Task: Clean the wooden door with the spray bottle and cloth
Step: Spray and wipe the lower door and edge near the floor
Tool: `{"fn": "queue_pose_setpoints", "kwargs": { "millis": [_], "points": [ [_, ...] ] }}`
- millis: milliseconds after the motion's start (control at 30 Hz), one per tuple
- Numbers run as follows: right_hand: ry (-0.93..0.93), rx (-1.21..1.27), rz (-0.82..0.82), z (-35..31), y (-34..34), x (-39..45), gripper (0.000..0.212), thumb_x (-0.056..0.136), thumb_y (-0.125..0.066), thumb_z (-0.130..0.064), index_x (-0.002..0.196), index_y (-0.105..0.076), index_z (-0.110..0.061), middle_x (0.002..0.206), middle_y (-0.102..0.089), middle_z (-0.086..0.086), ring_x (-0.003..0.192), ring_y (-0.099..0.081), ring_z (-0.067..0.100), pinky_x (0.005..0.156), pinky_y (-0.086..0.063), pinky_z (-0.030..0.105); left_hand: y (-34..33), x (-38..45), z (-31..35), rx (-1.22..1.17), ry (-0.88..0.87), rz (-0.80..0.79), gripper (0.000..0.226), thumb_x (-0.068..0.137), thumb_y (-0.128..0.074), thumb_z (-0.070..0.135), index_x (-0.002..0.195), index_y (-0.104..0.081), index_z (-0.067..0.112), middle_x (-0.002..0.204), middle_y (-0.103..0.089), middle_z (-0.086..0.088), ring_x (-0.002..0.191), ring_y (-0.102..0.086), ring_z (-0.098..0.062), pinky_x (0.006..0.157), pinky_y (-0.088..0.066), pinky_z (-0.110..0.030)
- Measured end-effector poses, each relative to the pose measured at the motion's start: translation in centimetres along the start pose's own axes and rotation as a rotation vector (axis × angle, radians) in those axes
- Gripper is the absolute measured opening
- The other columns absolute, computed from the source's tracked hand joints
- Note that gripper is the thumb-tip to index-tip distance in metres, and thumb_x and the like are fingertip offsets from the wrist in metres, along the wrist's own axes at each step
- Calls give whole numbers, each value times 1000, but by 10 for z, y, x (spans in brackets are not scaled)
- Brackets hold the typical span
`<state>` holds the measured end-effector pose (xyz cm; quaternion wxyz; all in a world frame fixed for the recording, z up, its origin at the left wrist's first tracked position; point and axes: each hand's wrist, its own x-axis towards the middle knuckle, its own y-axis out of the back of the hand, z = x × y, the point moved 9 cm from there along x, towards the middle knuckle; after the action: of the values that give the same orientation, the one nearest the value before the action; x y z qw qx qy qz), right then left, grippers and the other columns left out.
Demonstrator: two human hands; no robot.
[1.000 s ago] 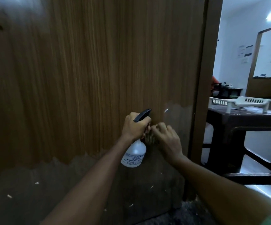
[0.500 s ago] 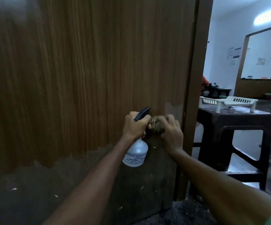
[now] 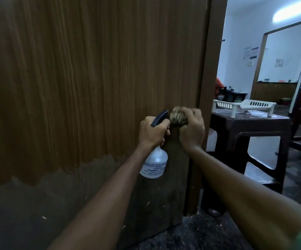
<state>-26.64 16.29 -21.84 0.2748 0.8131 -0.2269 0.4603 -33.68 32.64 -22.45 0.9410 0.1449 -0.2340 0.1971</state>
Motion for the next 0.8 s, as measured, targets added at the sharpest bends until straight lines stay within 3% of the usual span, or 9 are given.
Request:
{"fn": "queue_pose_setpoints", "kwargs": {
  "millis": [100, 300, 467, 567, 700, 800],
  "points": [
    [-56, 61, 91, 1, 4, 15, 51, 85, -51, 9, 121, -65, -23, 117, -55, 2, 100, -56, 21, 75, -44, 31, -6, 0, -2, -26, 7, -1, 27, 91, -63, 17, 73, -74, 0, 68, -74, -14, 48, -58, -26, 46, -45, -29],
    [116, -137, -181, 40, -15, -50, 49, 83, -61, 5, 124, -55, -21, 115, -48, 8, 100, -54, 31, 68, -50, 41, -19, -3, -19, -9, 12, -12, 31, 91, -63, 19, 69, -73, 0, 67, -73, -19, 47, -59, -28, 49, -47, -34],
    [-67, 13, 46, 28, 12, 38, 51, 82, -52, 10, 122, -62, -20, 111, -49, 3, 96, -54, 23, 74, -43, 30, -25, 2, -22, -14, -9, -16, 29, 89, -63, 20, 70, -72, 0, 68, -74, -17, 47, -59, -28, 47, -47, -34],
    [-6, 6, 68, 27, 13, 44, 53, 81, -50, 11, 124, -61, -19, 110, -50, 4, 94, -54, 22, 73, -42, 29, -29, 2, -25, 11, -25, -17, 29, 89, -63, 20, 68, -72, 1, 68, -72, -23, 46, -59, -29, 47, -47, -34],
    [76, -103, -153, 66, -8, -31, 50, 81, -54, 8, 124, -56, -17, 114, -46, 7, 97, -57, 31, 68, -49, 39, -38, -4, -35, 49, -16, -29, 30, 91, -64, 17, 65, -71, 2, 66, -71, -23, 44, -60, -30, 46, -46, -33],
    [136, -118, -302, 73, -17, -48, 54, 79, -55, 8, 124, -54, -22, 113, -42, 3, 99, -55, 29, 64, -48, 38, -50, -11, -44, 110, -5, -41, 31, 93, -65, 16, 66, -70, 3, 60, -71, -13, 43, -60, -24, 45, -45, -31]
  ]
}}
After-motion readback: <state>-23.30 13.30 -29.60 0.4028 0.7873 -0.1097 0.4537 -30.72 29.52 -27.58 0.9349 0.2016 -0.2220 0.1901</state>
